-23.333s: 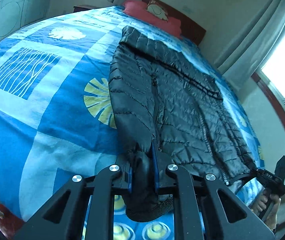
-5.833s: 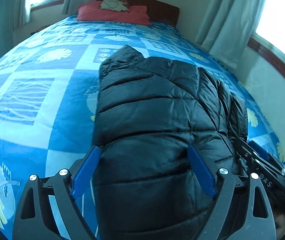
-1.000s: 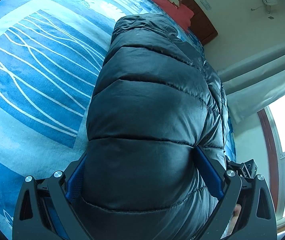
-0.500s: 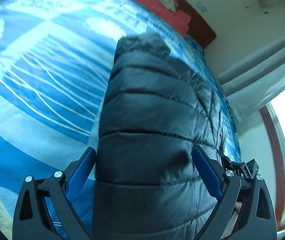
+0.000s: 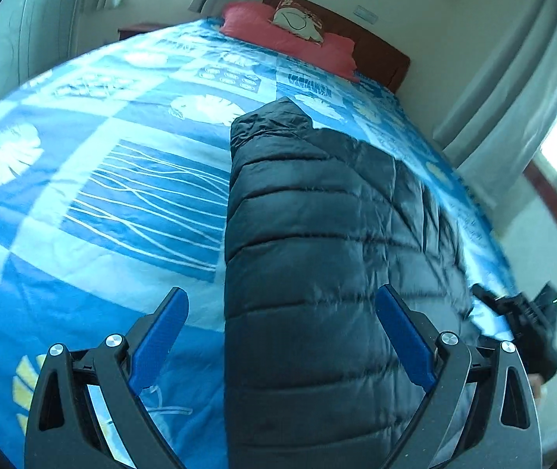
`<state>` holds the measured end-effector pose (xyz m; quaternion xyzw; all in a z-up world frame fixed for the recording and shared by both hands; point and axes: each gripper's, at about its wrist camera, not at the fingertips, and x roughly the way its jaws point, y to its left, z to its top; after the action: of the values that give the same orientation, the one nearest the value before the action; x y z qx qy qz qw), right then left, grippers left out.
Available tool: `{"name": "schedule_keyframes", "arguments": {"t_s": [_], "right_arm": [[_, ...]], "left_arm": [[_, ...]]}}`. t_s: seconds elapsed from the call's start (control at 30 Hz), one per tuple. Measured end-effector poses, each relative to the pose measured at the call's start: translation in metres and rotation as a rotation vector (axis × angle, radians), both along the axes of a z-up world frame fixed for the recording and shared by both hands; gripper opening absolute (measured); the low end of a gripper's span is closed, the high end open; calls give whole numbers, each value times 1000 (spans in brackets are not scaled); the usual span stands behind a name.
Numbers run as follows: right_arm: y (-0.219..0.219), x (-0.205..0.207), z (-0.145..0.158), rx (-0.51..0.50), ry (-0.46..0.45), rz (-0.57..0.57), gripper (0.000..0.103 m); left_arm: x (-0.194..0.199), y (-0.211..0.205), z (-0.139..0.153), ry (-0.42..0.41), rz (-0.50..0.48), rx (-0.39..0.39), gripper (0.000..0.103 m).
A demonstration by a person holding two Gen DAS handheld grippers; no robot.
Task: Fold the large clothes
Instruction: 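Lower the folded jacket onto the bed and open both tools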
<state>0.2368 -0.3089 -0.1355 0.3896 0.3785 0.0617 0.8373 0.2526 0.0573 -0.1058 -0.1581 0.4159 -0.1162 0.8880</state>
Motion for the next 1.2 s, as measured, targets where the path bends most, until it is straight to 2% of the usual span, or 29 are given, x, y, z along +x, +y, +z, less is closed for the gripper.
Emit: {"name": "schedule_keyframes", "arguments": {"t_s": [0.27, 0.43, 0.6, 0.77, 0.93, 1.2], "right_arm": [[4, -55, 19, -136, 0, -43, 73], [20, -89, 31, -312, 25, -70, 80], [44, -114, 42, -482, 25, -60, 80], [70, -139, 61, -629, -12, -61, 82], [89, -156, 80, -710, -59, -56, 87], [115, -179, 106, -743, -120, -16, 88]], "left_arm": [[-35, -13, 7, -19, -17, 60, 95], [-63, -20, 11, -48, -20, 118, 95], [-87, -23, 14, -65, -13, 150, 95], [-107, -24, 18, -83, 6, 176, 95], [-125, -27, 30, -109, 13, 197, 95], [-151, -27, 55, -167, 26, 224, 95]]}}
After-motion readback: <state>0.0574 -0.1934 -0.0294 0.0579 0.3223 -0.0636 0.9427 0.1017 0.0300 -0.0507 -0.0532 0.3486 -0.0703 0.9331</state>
